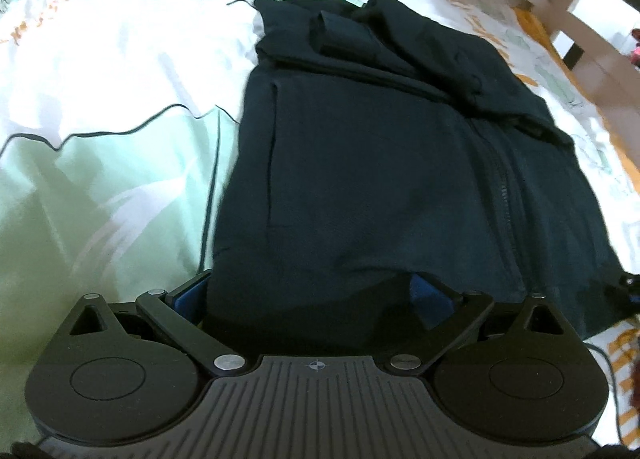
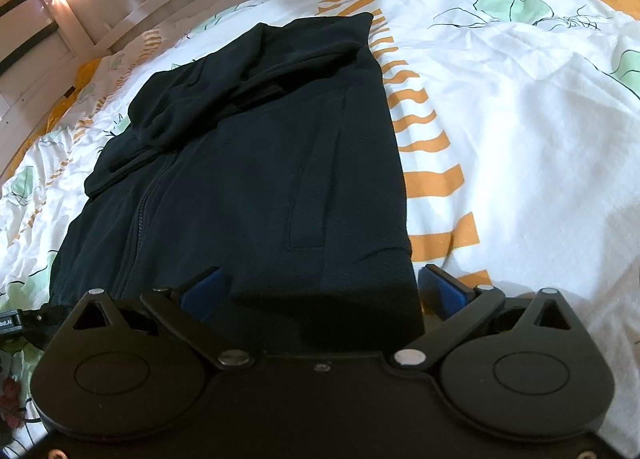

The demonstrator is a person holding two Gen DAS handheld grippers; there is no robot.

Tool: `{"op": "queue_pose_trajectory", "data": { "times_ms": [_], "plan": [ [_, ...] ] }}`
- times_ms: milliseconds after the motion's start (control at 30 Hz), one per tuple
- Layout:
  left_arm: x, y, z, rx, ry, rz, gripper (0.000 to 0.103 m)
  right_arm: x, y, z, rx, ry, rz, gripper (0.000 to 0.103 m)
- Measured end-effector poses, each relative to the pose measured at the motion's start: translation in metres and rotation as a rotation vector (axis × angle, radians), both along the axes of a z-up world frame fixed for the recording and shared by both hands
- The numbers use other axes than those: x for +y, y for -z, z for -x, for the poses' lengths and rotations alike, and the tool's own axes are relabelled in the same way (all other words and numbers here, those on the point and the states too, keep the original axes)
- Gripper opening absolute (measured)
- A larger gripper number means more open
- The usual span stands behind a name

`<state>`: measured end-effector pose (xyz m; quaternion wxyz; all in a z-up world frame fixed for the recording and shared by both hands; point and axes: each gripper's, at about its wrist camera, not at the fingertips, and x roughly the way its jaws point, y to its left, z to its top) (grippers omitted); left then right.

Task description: Fold large clothes

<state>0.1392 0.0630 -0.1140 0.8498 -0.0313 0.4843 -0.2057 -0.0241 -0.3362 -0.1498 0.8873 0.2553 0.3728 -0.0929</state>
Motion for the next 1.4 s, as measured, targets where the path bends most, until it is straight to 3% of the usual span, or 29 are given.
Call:
{"op": "queue_pose_trajectory", "data": {
  "times_ms": [133, 333, 367, 400, 467, 633, 733, 933, 1200, 1400],
  "plan": [
    [0.004, 0.000, 0.001, 0.003, -0.011, 0.040, 0.084, -0.003, -0.002, 0.001, -0.001, -0.009, -0.030, 0.103],
    [0.011, -0.001, 0.002, 0.005, -0.044, 0.087, 0.058, -0.006, -0.005, 0.004, 0.003, -0.058, -0.152, 0.100],
    [0.012, -0.002, 0.002, 0.004, -0.051, 0.090, 0.054, -0.005, -0.006, 0.005, 0.007, -0.057, -0.156, 0.092],
    [0.013, -0.002, 0.002, 0.004, -0.054, 0.098, 0.045, -0.004, -0.006, 0.006, 0.015, -0.052, -0.158, 0.077],
    [0.016, -0.002, 0.002, 0.008, -0.056, 0.125, 0.039, -0.005, -0.006, 0.010, 0.032, -0.017, -0.154, 0.060],
    [0.016, -0.009, 0.006, -0.031, -0.046, 0.155, 0.019, -0.018, -0.004, 0.018, 0.025, 0.067, -0.214, 0.025],
    [0.019, -0.016, 0.008, -0.063, -0.068, 0.195, 0.016, -0.023, -0.005, 0.021, 0.003, 0.082, -0.251, 0.021],
    [0.030, -0.029, 0.004, -0.082, -0.121, 0.313, 0.016, -0.028, -0.021, 0.025, -0.125, 0.068, -0.319, 0.018],
    [0.031, -0.054, -0.010, -0.120, -0.153, 0.425, 0.016, -0.034, -0.044, 0.016, -0.247, 0.035, -0.323, 0.016],
    [0.024, -0.086, -0.049, -0.176, -0.168, 0.516, 0.016, -0.052, -0.075, -0.018, -0.350, 0.031, -0.306, 0.015]
  ]
}}
